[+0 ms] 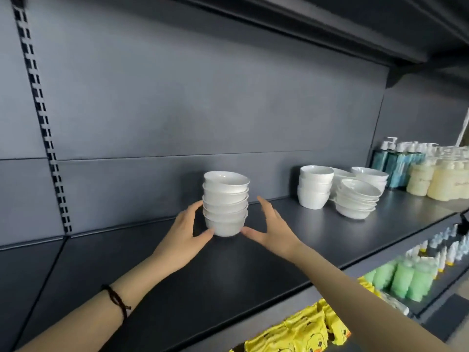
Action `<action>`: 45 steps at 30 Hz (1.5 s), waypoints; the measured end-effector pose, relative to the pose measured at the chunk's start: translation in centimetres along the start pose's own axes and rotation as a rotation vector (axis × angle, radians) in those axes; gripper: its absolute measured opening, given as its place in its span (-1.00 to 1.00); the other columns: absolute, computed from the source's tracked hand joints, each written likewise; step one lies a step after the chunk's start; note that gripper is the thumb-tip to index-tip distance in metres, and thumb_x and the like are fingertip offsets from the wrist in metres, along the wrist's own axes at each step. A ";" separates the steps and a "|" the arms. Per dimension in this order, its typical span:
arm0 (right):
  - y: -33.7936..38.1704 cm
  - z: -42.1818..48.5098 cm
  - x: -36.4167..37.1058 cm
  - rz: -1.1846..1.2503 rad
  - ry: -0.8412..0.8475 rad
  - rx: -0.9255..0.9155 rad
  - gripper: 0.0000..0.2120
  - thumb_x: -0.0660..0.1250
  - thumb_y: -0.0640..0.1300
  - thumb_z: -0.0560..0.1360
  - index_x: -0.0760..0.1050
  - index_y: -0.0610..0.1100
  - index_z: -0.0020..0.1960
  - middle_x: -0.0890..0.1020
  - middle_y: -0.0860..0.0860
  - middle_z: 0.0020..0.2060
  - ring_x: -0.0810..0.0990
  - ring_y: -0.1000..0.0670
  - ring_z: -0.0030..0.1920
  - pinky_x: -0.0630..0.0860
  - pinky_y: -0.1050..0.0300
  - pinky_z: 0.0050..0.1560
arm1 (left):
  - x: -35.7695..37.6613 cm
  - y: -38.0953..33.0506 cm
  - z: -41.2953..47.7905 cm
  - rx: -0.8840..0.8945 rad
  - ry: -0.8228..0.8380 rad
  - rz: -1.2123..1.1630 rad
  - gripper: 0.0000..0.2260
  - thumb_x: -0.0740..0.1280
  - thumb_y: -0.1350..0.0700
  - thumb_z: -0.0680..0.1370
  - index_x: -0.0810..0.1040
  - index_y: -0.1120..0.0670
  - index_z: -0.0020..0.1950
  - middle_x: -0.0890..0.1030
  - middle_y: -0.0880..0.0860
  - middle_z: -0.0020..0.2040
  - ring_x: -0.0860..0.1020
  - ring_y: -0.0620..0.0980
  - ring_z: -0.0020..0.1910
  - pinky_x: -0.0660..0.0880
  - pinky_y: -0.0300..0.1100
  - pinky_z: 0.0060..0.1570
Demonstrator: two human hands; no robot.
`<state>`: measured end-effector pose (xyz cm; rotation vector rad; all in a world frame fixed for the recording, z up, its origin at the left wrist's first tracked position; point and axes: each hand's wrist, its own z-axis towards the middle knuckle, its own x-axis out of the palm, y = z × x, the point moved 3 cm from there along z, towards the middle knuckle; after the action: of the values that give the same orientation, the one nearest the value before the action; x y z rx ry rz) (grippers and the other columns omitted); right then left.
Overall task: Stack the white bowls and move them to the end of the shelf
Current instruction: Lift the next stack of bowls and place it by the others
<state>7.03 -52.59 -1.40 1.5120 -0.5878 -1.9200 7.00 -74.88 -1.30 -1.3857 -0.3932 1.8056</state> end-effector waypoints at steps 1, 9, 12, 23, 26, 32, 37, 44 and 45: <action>-0.5 1.3 0.2 0.114 0.027 -0.035 -0.04 0.44 0.21 0.43 -0.11 0.11 0.59 0.12 0.04 0.57 0.09 -0.04 0.57 0.18 -0.10 0.52 | 0.7 0.0 0.9 -0.030 -0.034 -0.117 -0.37 0.33 -0.01 0.58 0.07 -0.16 0.55 0.22 -0.06 0.51 0.36 -0.01 0.40 0.35 -0.14 0.30; -2.9 9.7 1.7 0.665 0.344 -0.165 0.00 0.47 0.30 0.31 -0.21 0.41 0.44 0.19 0.17 0.53 0.31 0.08 0.46 0.31 -0.11 0.47 | 5.4 -1.5 6.7 -0.141 -0.367 -0.748 -0.49 0.33 -0.05 0.51 0.24 -0.14 0.43 0.45 -0.23 0.31 0.51 -0.38 0.11 0.48 -0.39 0.07; -2.8 11.5 2.9 0.788 0.456 -0.254 -0.06 0.45 0.23 0.30 -0.10 0.37 0.46 0.28 0.21 0.49 0.36 0.14 0.44 0.36 0.00 0.44 | 6.6 -1.9 7.1 -0.101 -0.456 -0.776 -0.36 0.42 -0.08 0.49 0.20 -0.11 0.50 0.45 -0.21 0.34 0.51 -0.42 0.15 0.48 -0.48 0.02; -2.4 11.8 4.7 1.009 0.385 -0.412 -0.07 0.50 0.02 0.33 0.04 0.18 0.55 0.47 0.20 0.38 0.48 0.13 0.36 0.51 0.19 0.25 | 7.6 -1.6 7.2 -0.057 -0.558 -0.660 -0.23 0.38 -0.16 0.39 0.13 -0.13 0.54 0.39 -0.14 0.46 0.44 -0.24 0.36 0.47 -0.34 0.21; -1.6 11.2 4.4 1.027 0.378 -0.430 -0.07 0.50 0.04 0.34 0.04 0.17 0.56 0.47 0.17 0.39 0.48 0.11 0.37 0.49 0.06 0.33 | 7.1 -2.2 6.4 -0.043 -0.574 -0.653 -0.25 0.38 -0.17 0.40 0.15 -0.15 0.53 0.40 -0.12 0.45 0.45 -0.22 0.36 0.48 -0.29 0.24; 3.6 8.7 4.3 1.062 0.445 -0.496 -0.10 0.53 0.01 0.40 0.05 0.18 0.55 0.48 0.18 0.38 0.52 0.17 0.31 0.54 0.23 0.18 | 2.9 -3.5 2.9 0.024 -0.662 -0.620 -0.29 0.36 -0.15 0.44 0.15 -0.14 0.53 0.43 -0.08 0.43 0.47 -0.12 0.36 0.47 -0.09 0.32; 10.2 5.6 6.2 1.078 0.514 -0.542 -0.06 0.51 0.12 0.29 0.07 0.22 0.53 0.49 0.17 0.37 0.52 0.12 0.32 0.48 -0.03 0.34 | -2.8 -3.8 -2.2 0.033 -0.757 -0.579 -0.27 0.37 -0.19 0.40 0.15 -0.19 0.52 0.47 -0.13 0.39 0.51 -0.18 0.30 0.54 -0.26 0.14; 20.4 -1.6 12.7 1.145 0.690 -0.592 -0.07 0.50 0.14 0.26 0.09 0.24 0.51 0.52 0.19 0.34 0.54 0.12 0.29 0.49 -0.01 0.32 | -11.5 -1.8 -12.8 0.003 -0.890 -0.457 -0.33 0.36 -0.19 0.42 0.19 -0.22 0.49 0.46 -0.12 0.39 0.51 -0.15 0.31 0.54 -0.18 0.19; 21.7 -2.8 13.9 1.158 0.717 -0.590 -0.08 0.50 0.14 0.26 0.10 0.26 0.50 0.53 0.20 0.32 0.55 0.14 0.28 0.51 0.04 0.29 | -12.7 -1.4 -14.6 -0.011 -0.919 -0.441 -0.34 0.36 -0.20 0.41 0.20 -0.26 0.47 0.46 -0.14 0.39 0.50 -0.16 0.31 0.54 -0.20 0.18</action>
<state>11.86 -77.72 2.96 0.9705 -0.3584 -0.5195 21.72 -86.76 2.93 -0.3339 -1.0799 1.9425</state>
